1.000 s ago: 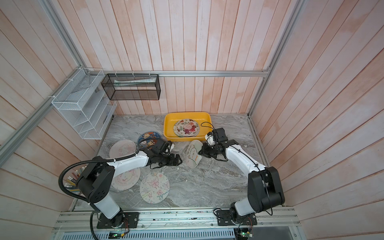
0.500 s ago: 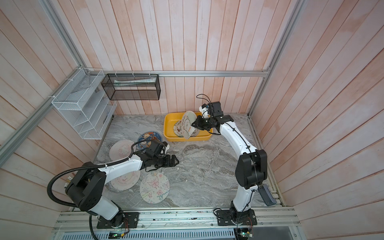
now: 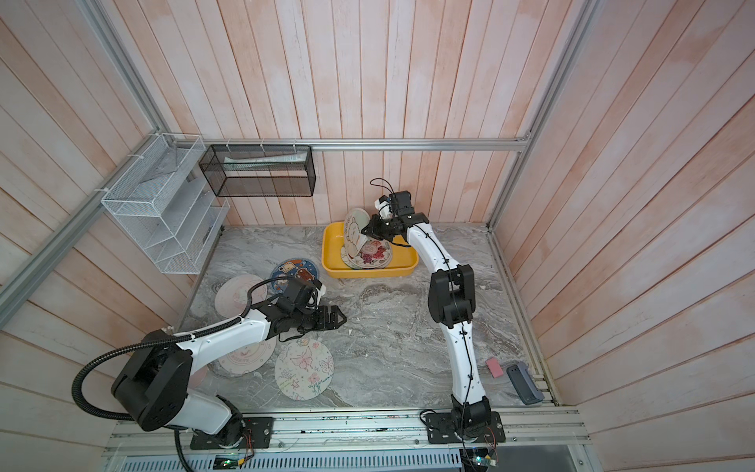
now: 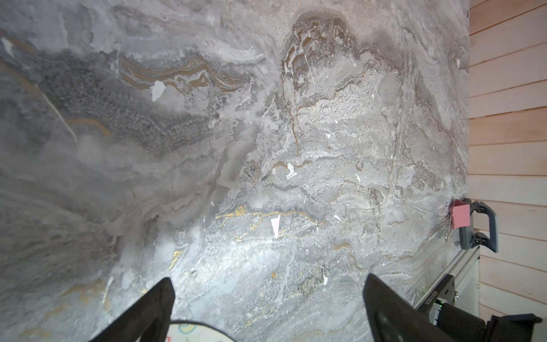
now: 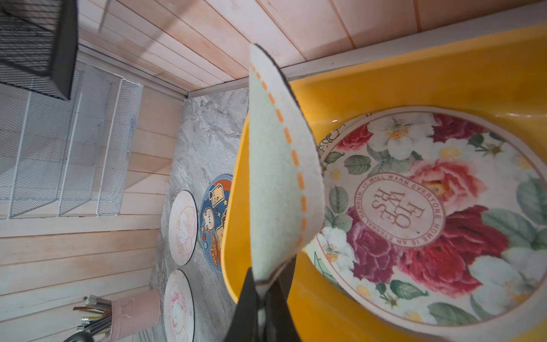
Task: Put the coasters into the storage box
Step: Place the coaster in the storage box.
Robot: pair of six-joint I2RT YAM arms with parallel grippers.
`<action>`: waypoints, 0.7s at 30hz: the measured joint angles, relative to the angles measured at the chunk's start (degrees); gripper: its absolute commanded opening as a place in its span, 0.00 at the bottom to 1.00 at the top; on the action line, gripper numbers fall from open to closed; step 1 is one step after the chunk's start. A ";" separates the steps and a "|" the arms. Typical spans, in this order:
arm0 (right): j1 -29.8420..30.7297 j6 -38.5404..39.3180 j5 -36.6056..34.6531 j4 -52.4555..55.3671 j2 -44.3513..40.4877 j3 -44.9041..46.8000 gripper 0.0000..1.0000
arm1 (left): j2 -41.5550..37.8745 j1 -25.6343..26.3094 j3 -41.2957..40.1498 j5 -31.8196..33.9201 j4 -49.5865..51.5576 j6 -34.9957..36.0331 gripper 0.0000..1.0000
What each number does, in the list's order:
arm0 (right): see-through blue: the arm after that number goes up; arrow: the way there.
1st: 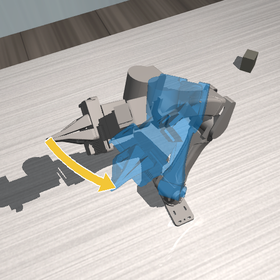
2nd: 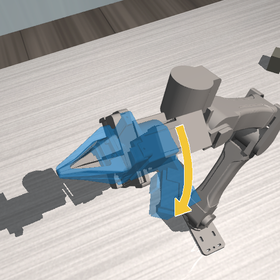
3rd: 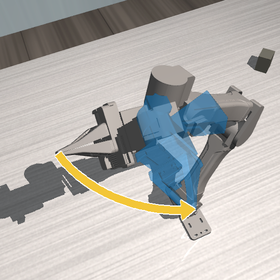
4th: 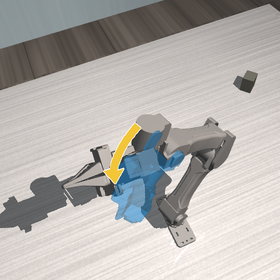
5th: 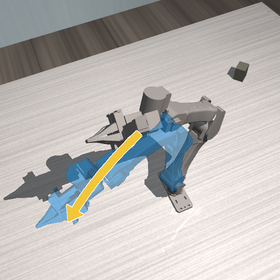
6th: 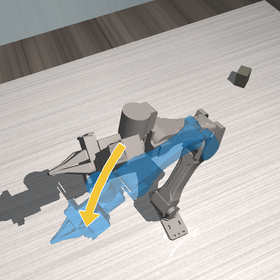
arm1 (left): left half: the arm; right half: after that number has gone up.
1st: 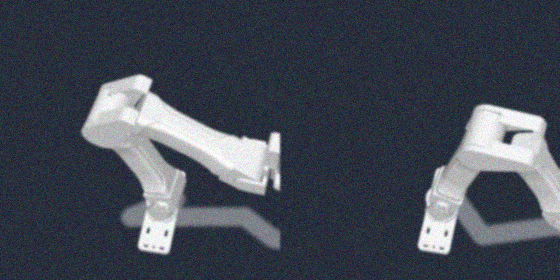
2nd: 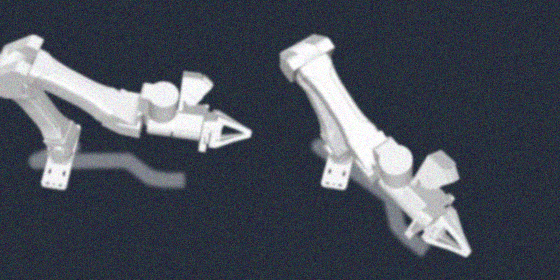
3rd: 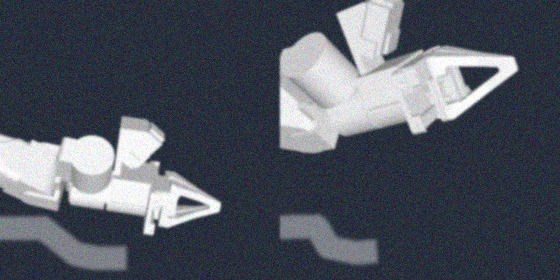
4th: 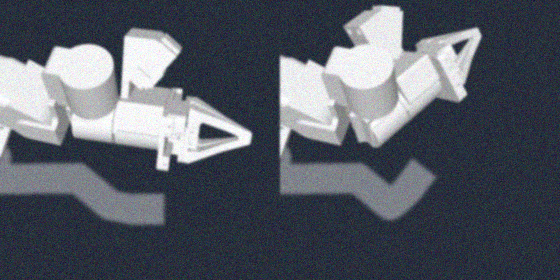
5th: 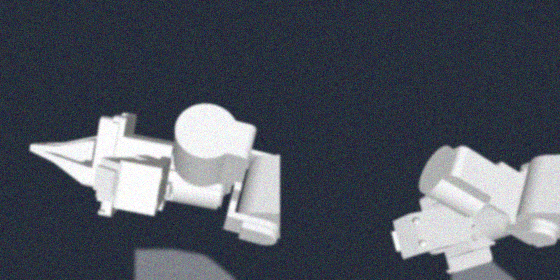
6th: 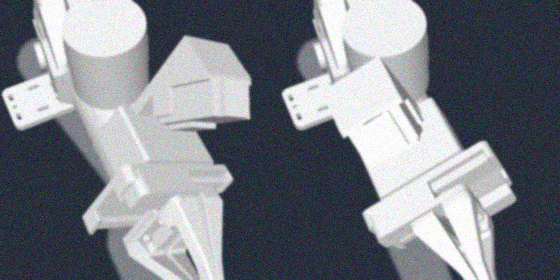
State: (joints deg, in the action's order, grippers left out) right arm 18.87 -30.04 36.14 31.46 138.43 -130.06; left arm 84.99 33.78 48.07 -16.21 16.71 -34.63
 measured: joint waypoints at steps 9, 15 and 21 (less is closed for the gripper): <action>-3.48 0.50 -1.81 4.74 5.27 -0.09 0.10 | -3.82 -0.42 -1.84 3.48 3.78 -1.11 1.00; -5.01 2.49 -5.64 7.56 5.27 -0.13 0.51 | -5.09 -0.70 -2.08 7.02 7.78 -1.84 1.00; -4.98 5.53 -8.87 10.36 5.20 -0.22 0.72 | -6.36 -1.42 -2.43 9.75 13.09 -3.50 1.00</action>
State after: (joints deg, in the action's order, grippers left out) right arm 13.89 -24.51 27.27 41.82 143.63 -130.28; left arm 78.63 32.36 45.65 -6.46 29.80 -38.13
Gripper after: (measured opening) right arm 0.697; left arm 0.998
